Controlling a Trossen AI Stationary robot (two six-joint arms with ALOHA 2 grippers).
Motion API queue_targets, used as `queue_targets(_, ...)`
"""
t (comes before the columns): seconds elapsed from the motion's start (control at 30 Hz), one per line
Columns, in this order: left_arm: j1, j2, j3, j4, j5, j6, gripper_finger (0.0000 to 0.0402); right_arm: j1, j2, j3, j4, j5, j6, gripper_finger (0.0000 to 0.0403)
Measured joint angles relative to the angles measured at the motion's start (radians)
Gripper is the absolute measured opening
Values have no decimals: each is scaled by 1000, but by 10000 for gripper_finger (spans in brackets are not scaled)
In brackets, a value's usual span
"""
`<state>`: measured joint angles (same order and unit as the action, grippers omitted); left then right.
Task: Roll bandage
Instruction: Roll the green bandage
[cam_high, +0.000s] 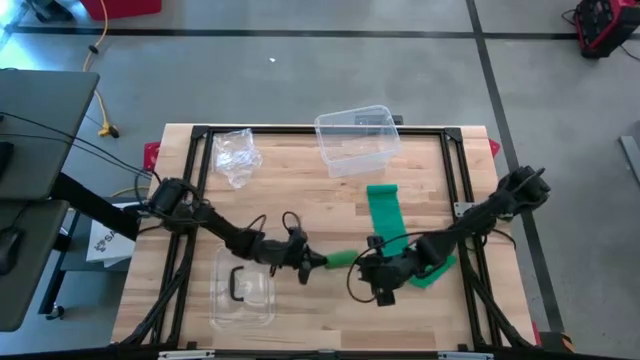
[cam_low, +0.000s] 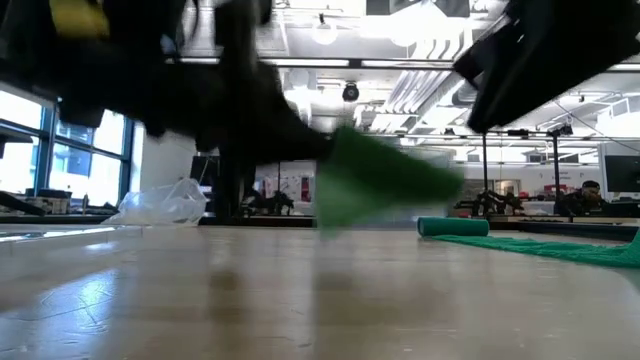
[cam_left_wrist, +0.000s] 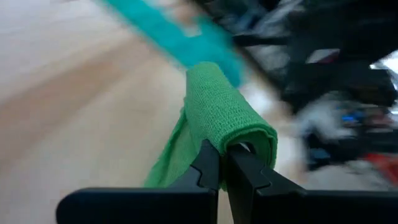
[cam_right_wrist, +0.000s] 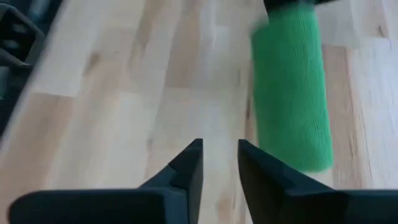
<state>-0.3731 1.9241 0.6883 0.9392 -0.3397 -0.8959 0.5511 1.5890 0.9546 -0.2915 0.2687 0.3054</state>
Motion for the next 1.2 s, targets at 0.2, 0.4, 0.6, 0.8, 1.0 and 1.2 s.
queue_targets(0.2,-73,-29,-1,80,-2,-19,3,-5,-60,-92,-3,25,-31,118)
queue_targets(0.4,-84,-31,-3,248,-30,25,3,-69,-56,-351,485,-59,-71,156)
queue_targets(0.6,-60,-31,-1,424,-24,132,3,-102,-56,-529,1123,-10,-179,199)
queue_targets(0.8,-38,-32,-1,531,-2,219,3,-106,-56,-480,1259,87,-347,204)
queue_targets(1.0,-35,-34,0,589,11,284,3,-104,-56,-399,1267,82,-427,200)
queue_targets(1.2,-39,-33,0,630,13,348,3,-76,-56,-378,1268,82,-410,110)
